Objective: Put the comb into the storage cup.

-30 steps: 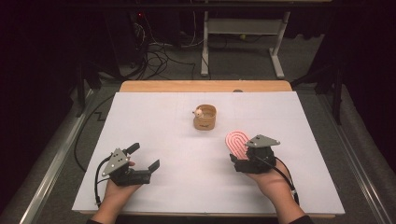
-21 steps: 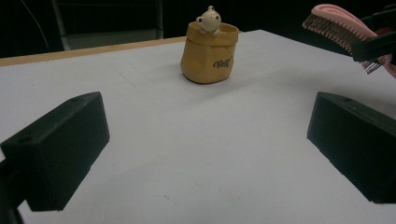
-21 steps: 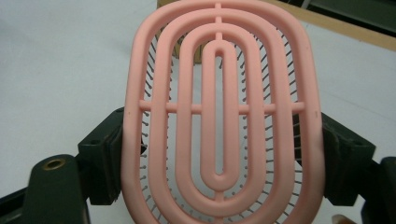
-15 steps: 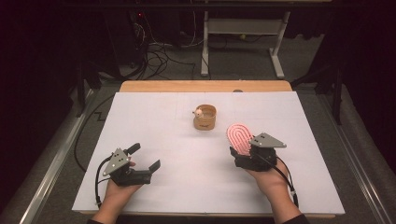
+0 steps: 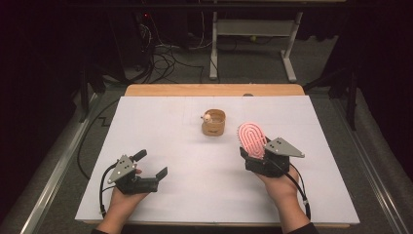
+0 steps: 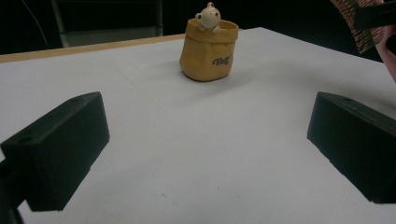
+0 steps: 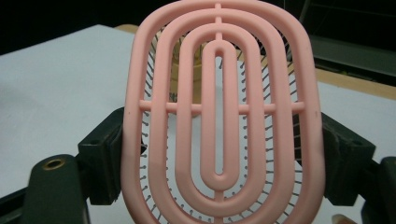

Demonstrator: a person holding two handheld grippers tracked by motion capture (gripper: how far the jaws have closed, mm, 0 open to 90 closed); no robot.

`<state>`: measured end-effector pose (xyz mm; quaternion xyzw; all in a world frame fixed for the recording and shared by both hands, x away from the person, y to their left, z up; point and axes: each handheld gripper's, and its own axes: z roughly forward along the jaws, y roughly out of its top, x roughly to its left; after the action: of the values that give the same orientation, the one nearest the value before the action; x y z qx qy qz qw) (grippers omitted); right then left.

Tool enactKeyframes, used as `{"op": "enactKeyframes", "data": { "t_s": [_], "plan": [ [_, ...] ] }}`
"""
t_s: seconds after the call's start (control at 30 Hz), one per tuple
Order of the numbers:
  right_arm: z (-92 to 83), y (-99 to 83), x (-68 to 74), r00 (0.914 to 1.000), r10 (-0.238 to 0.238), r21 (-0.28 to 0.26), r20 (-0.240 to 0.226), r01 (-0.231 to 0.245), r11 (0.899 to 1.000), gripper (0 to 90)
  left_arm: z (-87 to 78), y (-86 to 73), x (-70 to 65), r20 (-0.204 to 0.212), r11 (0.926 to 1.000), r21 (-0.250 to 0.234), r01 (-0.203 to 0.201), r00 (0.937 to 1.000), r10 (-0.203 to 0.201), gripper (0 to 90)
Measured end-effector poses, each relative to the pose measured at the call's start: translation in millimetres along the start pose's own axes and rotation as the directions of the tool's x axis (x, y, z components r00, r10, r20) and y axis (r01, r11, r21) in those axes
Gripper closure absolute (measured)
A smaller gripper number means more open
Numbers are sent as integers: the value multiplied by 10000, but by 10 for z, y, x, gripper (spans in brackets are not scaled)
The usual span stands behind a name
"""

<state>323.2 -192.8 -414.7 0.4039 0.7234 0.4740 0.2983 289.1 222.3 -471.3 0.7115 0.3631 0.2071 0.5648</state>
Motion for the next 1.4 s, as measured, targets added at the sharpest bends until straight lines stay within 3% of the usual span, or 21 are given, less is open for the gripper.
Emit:
{"op": "enactKeyframes", "data": {
  "t_s": [0.33,0.63,0.8,1.0,1.4],
  "plan": [
    [-3,59,25,9993,-365,-739,105,372,9966,201,-3,-19,14,-111,9999,50,131,9999,-130,0],
    [-113,71,63,9988,-410,-1613,260,447,9859,201,-7,-46,14,-128,9995,125,282,9995,-280,0],
    [-193,3,-5,9993,-252,-1655,290,297,9858,201,0,-38,-14,-98,9991,216,355,9993,-353,0],
    [-260,-18,-101,9984,-49,-1741,563,147,9846,201,69,31,-72,172,9981,586,168,9997,-178,0],
    [-289,-8,-74,9976,-217,-1783,655,331,9834,201,227,280,-177,348,9987,465,-216,9992,200,0]
  ]
}}
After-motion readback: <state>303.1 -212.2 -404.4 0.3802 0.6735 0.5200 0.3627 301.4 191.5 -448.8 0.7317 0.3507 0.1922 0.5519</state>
